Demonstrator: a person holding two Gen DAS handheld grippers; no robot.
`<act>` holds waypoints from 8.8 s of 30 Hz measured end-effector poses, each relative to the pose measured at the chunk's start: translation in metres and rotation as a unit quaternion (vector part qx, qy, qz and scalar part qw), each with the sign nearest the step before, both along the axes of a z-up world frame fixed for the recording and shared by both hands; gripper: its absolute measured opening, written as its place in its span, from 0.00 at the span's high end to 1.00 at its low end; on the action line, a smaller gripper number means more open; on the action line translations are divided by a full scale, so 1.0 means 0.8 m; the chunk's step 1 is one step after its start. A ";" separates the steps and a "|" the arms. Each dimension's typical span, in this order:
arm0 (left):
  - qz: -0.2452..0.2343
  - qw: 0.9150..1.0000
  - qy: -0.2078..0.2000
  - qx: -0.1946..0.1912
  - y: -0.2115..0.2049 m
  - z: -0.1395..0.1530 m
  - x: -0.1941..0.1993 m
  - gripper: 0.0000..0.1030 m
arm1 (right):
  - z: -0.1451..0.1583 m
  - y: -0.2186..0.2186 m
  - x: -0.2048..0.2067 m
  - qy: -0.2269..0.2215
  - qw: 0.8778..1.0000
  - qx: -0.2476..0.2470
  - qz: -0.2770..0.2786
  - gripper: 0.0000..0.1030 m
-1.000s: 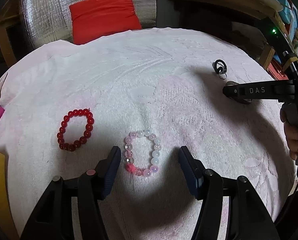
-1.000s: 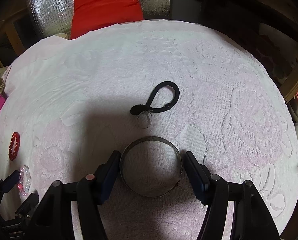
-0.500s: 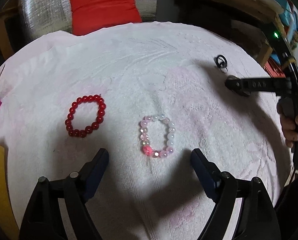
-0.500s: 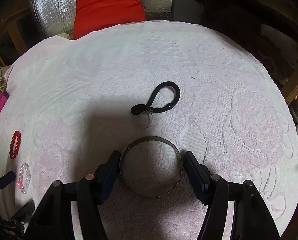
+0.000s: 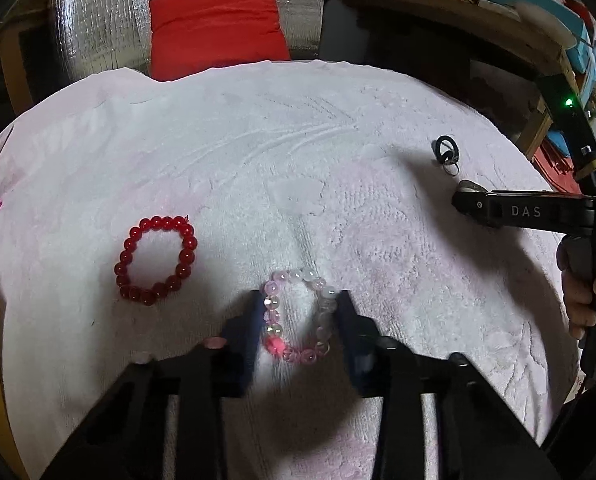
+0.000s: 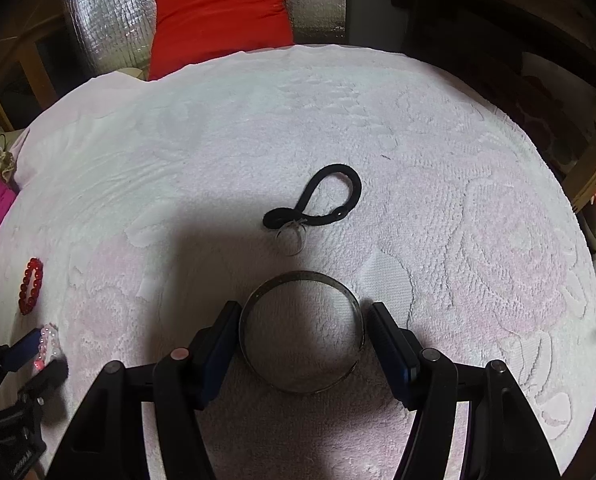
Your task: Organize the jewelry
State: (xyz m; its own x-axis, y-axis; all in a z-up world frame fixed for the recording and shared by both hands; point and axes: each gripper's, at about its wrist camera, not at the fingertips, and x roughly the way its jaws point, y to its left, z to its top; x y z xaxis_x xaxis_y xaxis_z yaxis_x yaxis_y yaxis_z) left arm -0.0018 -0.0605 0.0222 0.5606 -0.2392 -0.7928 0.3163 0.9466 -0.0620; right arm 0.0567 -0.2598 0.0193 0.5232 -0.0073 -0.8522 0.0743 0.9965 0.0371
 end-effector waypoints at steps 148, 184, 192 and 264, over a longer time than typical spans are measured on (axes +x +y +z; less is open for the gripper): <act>0.244 0.957 -0.145 0.061 0.084 0.107 -0.039 0.17 | 0.099 0.013 -0.055 -0.096 0.981 0.171 -0.013 0.30; 0.231 0.967 -0.075 0.081 0.108 0.053 -0.007 0.17 | 0.062 0.004 -0.032 -0.073 0.987 0.141 -0.027 0.30; 0.258 0.965 -0.024 0.047 0.148 0.038 0.001 0.17 | 0.051 -0.091 -0.006 -0.084 0.976 0.161 -0.117 0.30; 0.091 0.991 0.034 -0.089 0.110 0.006 0.040 0.88 | 0.006 -0.042 0.046 -0.007 0.981 0.186 -0.063 0.72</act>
State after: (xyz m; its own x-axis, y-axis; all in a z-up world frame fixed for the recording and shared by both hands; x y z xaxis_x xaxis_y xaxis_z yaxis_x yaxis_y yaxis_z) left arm 0.0306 0.0274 0.0270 0.5534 -0.2791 -0.7848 0.1310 0.9596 -0.2489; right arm 0.0933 -0.2936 0.0239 0.5493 0.2371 -0.8013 0.1927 0.8971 0.3976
